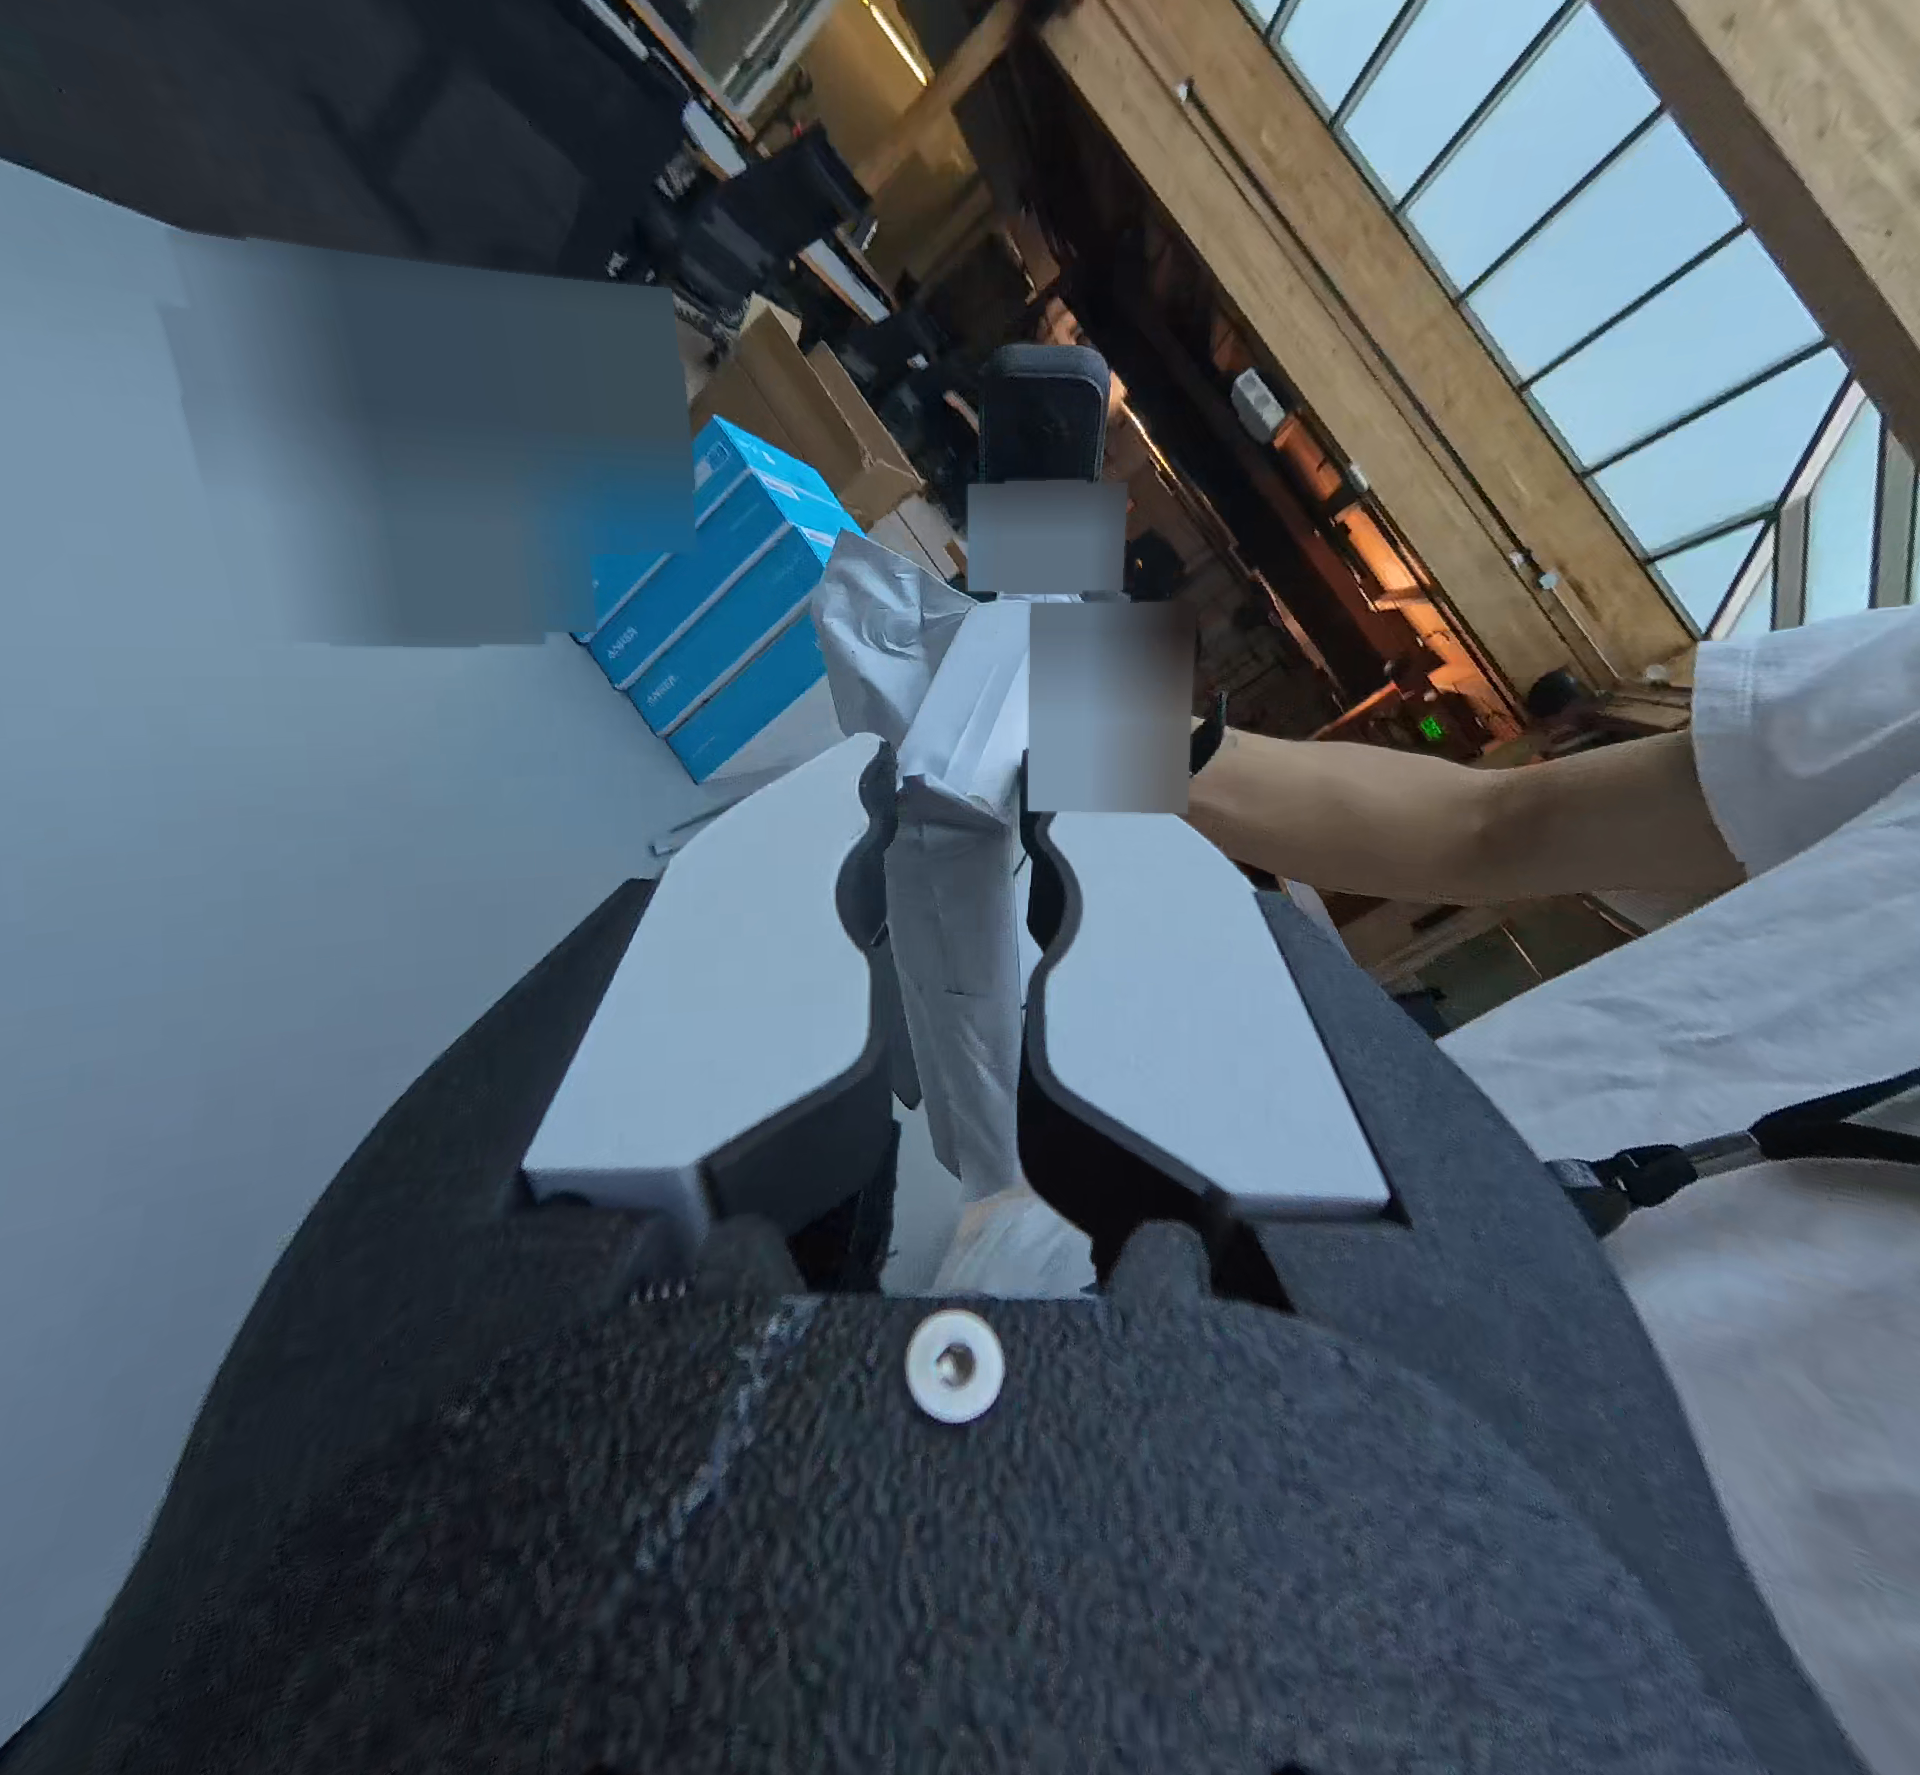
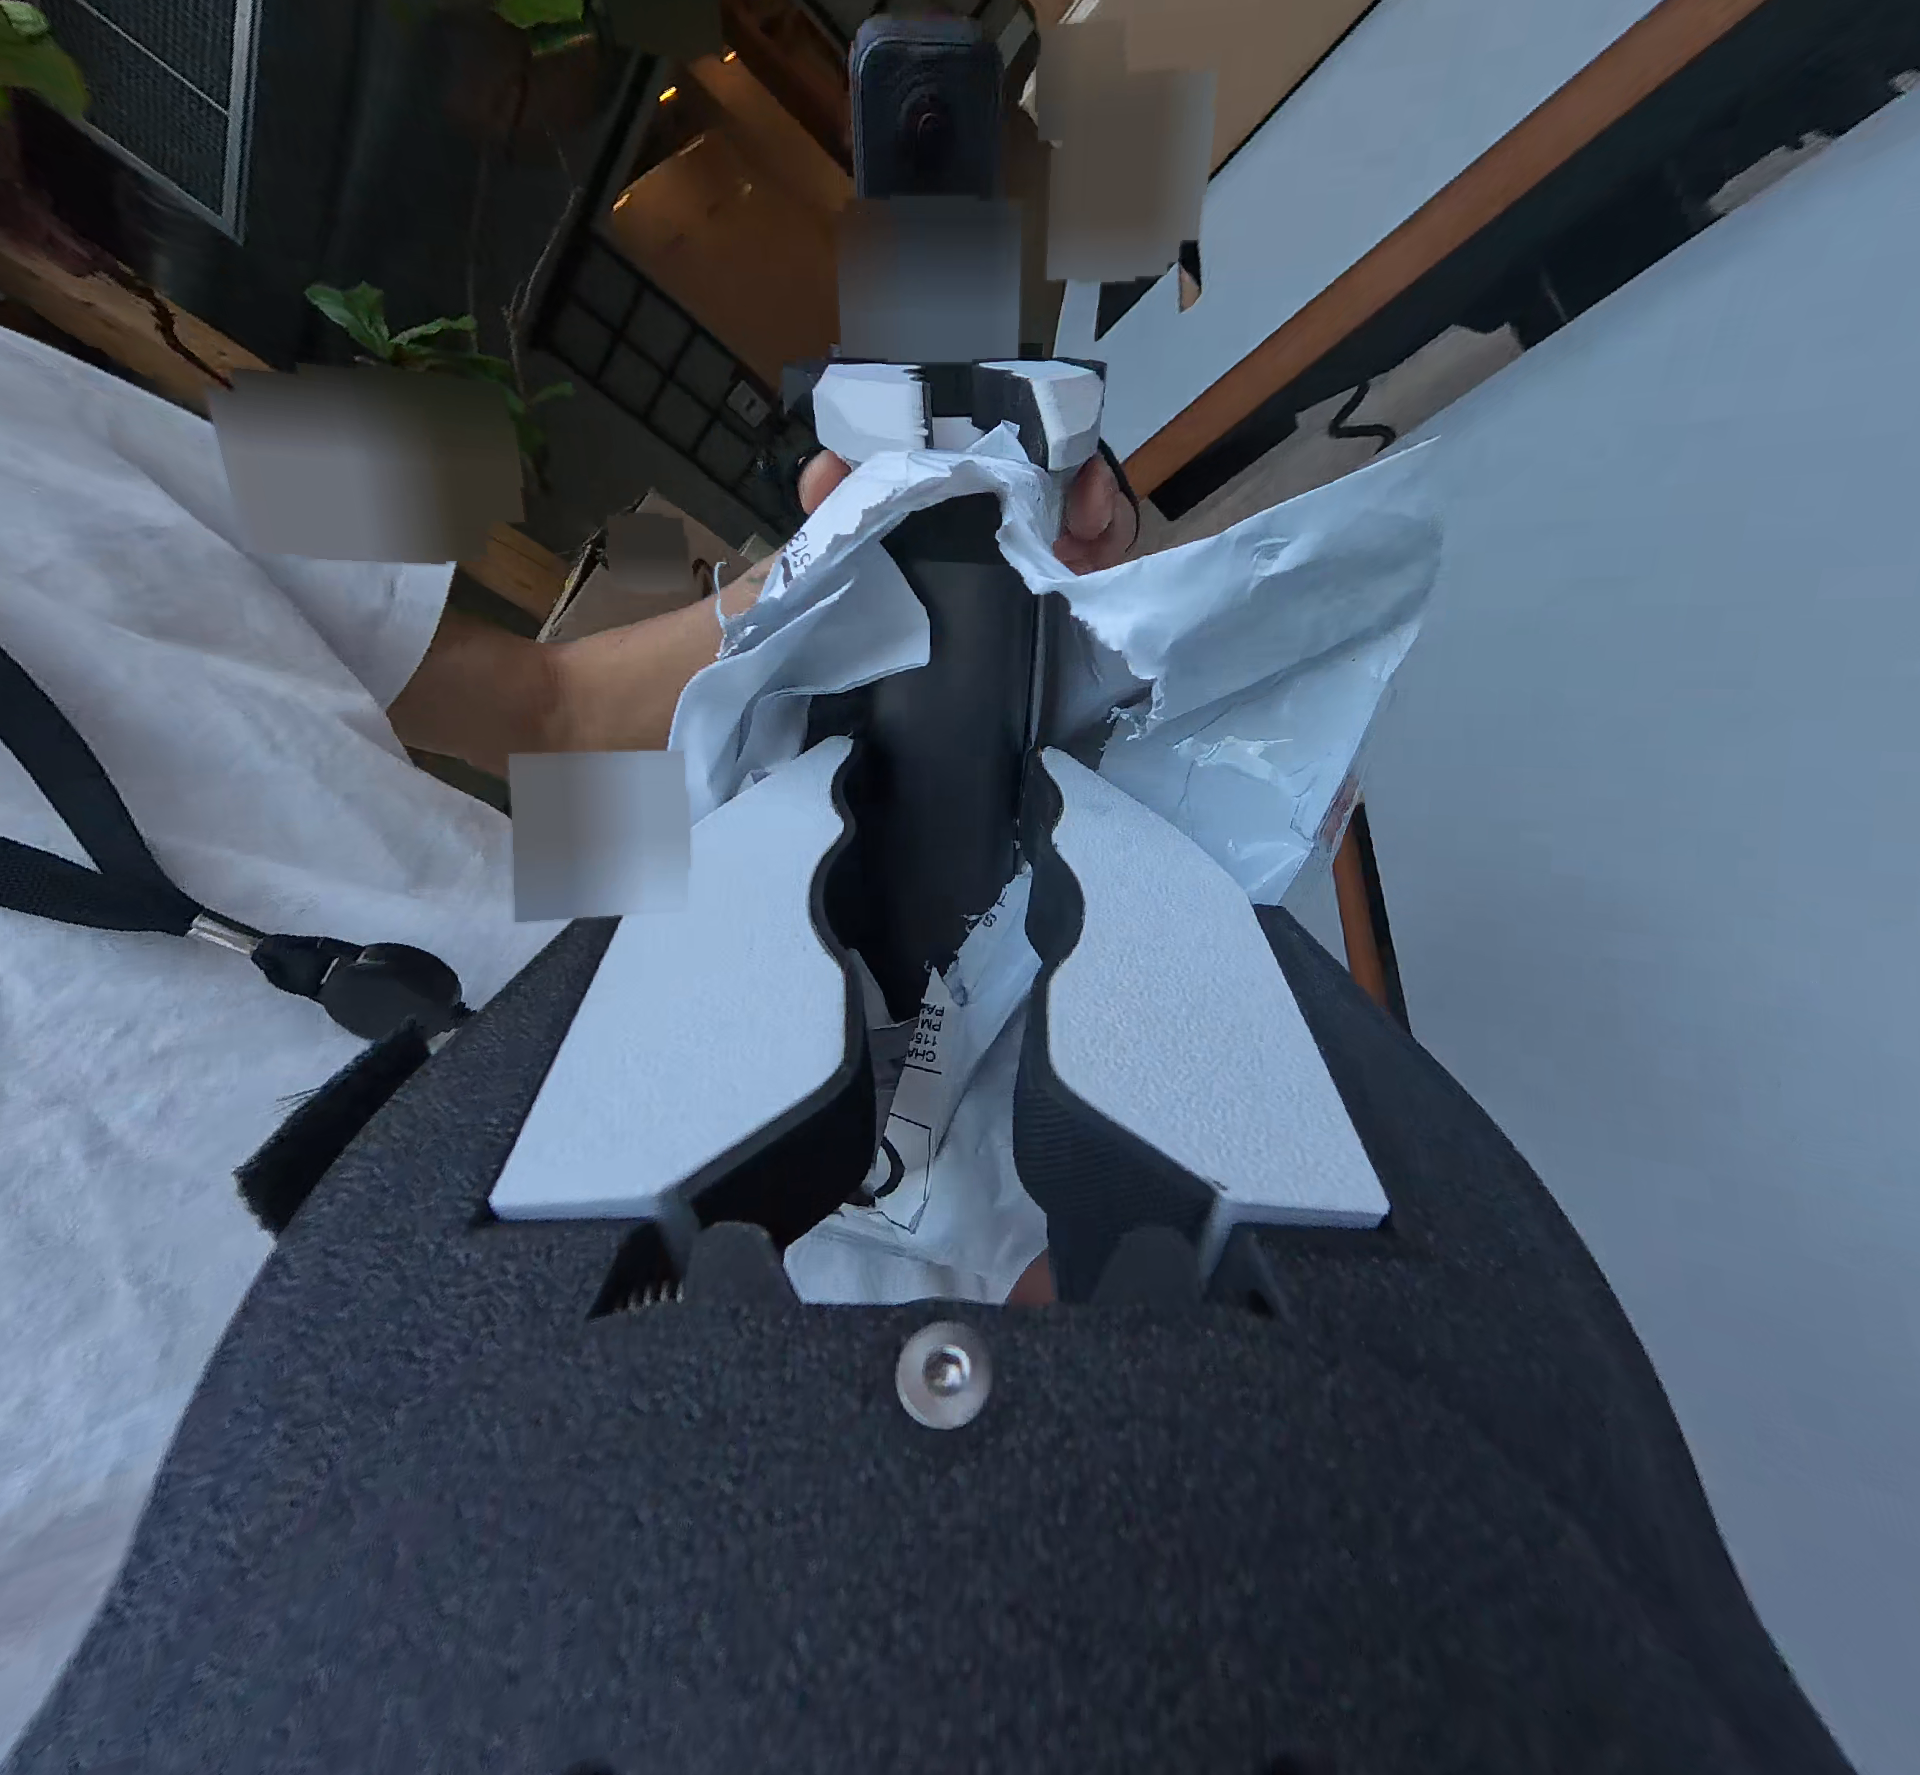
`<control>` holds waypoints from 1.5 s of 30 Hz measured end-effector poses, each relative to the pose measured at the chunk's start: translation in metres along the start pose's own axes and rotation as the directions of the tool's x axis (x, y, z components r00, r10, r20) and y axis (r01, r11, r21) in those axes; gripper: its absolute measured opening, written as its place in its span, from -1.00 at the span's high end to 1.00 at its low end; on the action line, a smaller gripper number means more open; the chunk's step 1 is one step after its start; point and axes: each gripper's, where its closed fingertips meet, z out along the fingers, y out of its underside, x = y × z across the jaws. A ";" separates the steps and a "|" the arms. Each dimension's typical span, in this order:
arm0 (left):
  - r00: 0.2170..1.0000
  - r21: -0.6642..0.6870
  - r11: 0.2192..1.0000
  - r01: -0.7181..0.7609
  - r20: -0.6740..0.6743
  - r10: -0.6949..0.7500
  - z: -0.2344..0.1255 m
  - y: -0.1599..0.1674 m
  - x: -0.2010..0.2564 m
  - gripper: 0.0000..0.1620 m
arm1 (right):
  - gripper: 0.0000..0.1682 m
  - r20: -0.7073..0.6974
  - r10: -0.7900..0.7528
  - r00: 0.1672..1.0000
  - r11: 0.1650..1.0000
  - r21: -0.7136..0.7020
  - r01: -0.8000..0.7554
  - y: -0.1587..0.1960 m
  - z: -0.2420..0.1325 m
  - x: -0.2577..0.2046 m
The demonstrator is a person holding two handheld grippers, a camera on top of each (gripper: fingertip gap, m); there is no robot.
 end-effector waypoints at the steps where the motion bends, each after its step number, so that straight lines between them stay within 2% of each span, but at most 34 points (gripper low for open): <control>1: 1.000 -0.034 0.999 0.007 -0.021 -0.008 0.007 0.002 0.005 0.76 | 0.69 -0.023 -0.011 1.000 1.000 0.021 0.011 0.002 -0.008 -0.003; 2: 0.999 -0.066 0.998 0.002 -0.042 -0.004 0.014 0.006 0.010 0.81 | 0.69 -0.039 -0.021 0.999 0.999 0.041 0.022 0.005 -0.015 -0.007; 3: 1.000 -0.080 0.997 -0.014 -0.028 0.012 0.020 0.007 0.011 1.00 | 0.69 -0.050 -0.027 0.998 0.998 0.063 0.030 0.008 -0.023 -0.011; 6: 0.998 -0.140 0.990 0.005 -0.056 -0.013 0.039 0.018 0.025 1.00 | 0.69 -0.093 -0.053 0.994 0.990 0.123 0.065 0.017 -0.045 -0.023; 9: 0.999 -0.220 0.975 -0.016 -0.031 0.010 0.056 0.030 0.036 1.00 | 0.69 -0.139 -0.070 0.988 0.985 0.146 0.090 0.030 -0.062 -0.035; 14: 0.989 -0.308 0.948 -0.080 0.091 0.113 0.077 0.048 0.038 1.00 | 0.69 -0.188 -0.044 0.981 0.969 0.231 0.088 0.047 -0.088 -0.042; 16: 0.988 -0.326 0.944 -0.045 0.122 0.090 0.083 0.054 0.036 1.00 | 0.69 -0.197 -0.018 0.980 0.961 0.268 0.072 0.054 -0.094 -0.041; 21: 0.981 -0.325 0.942 0.086 0.193 -0.023 0.086 0.074 0.030 1.00 | 0.69 -0.169 0.077 0.983 0.930 0.367 -0.010 0.072 -0.102 -0.037; 23: 0.963 -0.294 0.936 0.193 0.238 -0.123 0.079 0.083 0.021 1.00 | 0.69 -0.128 0.135 0.982 0.903 0.423 -0.069 0.083 -0.103 -0.036; 24: 0.942 -0.262 0.930 0.258 0.282 -0.182 0.067 0.088 0.009 1.00 | 0.69 -0.068 0.200 0.977 0.859 0.492 -0.142 0.087 -0.110 -0.033; 26: 0.886 -0.144 0.888 0.436 0.244 -0.395 0.041 0.095 -0.003 1.00 | 0.69 0.051 0.319 0.946 0.738 0.614 -0.281 0.097 -0.135 -0.022; 27: 0.857 -0.082 0.873 0.481 0.254 -0.448 0.028 0.101 -0.013 1.00 | 0.69 0.009 0.338 0.941 0.731 0.627 -0.268 0.108 -0.143 -0.012; 28: 0.840 -0.063 0.863 0.502 0.276 -0.468 0.020 0.111 -0.020 1.00 | 0.69 -0.067 0.368 0.927 0.751 0.609 -0.254 0.121 -0.146 0.000; 30: 0.838 -0.112 0.863 0.493 0.329 -0.436 0.019 0.138 -0.022 1.00 | 0.69 -0.232 0.410 0.882 0.808 0.541 -0.233 0.143 -0.145 0.025; 33: 0.888 -0.231 0.891 0.392 0.348 -0.301 0.049 0.170 0.000 1.00 | 0.68 -0.435 0.461 0.773 0.846 0.479 -0.235 0.156 -0.139 0.047; 34: 0.897 -0.260 0.904 0.339 0.379 -0.227 0.061 0.177 0.001 0.92 | 0.69 -0.496 0.444 0.746 0.870 0.438 -0.226 0.158 -0.135 0.051; 35: 0.902 -0.270 0.911 0.312 0.386 -0.194 0.074 0.181 0.003 0.60 | 0.68 -0.576 0.397 0.714 0.907 0.368 -0.207 0.161 -0.131 0.057; 37: 0.887 -0.230 0.916 0.329 0.407 -0.217 0.095 0.184 -0.001 0.58 | 0.69 -0.731 0.180 0.659 0.983 0.109 -0.148 0.171 -0.120 0.066; 38: 0.866 -0.170 0.917 0.360 0.427 -0.261 0.103 0.181 -0.007 0.55 | 0.69 -0.776 0.052 0.629 0.991 -0.037 -0.128 0.176 -0.116 0.071; 40: 0.819 -0.103 0.892 0.440 0.453 -0.352 0.114 0.181 -0.018 0.41 | 0.69 -0.793 -0.158 0.589 0.957 -0.271 -0.107 0.185 -0.109 0.076; 41: 0.808 -0.120 0.878 0.463 0.464 -0.363 0.118 0.187 -0.021 0.30 | 0.69 -0.784 -0.213 0.583 0.936 -0.336 -0.110 0.188 -0.106 0.078; 43: 0.774 -0.188 0.841 0.508 0.528 -0.349 0.119 0.207 -0.029 0.14 | 0.69 -0.766 -0.254 0.590 0.910 -0.397 -0.123 0.190 -0.100 0.079; 45: 0.738 -0.198 0.818 0.540 0.578 -0.347 0.121 0.220 -0.039 0.09 | 0.69 -0.750 -0.294 0.593 0.885 -0.449 -0.128 0.191 -0.095 0.082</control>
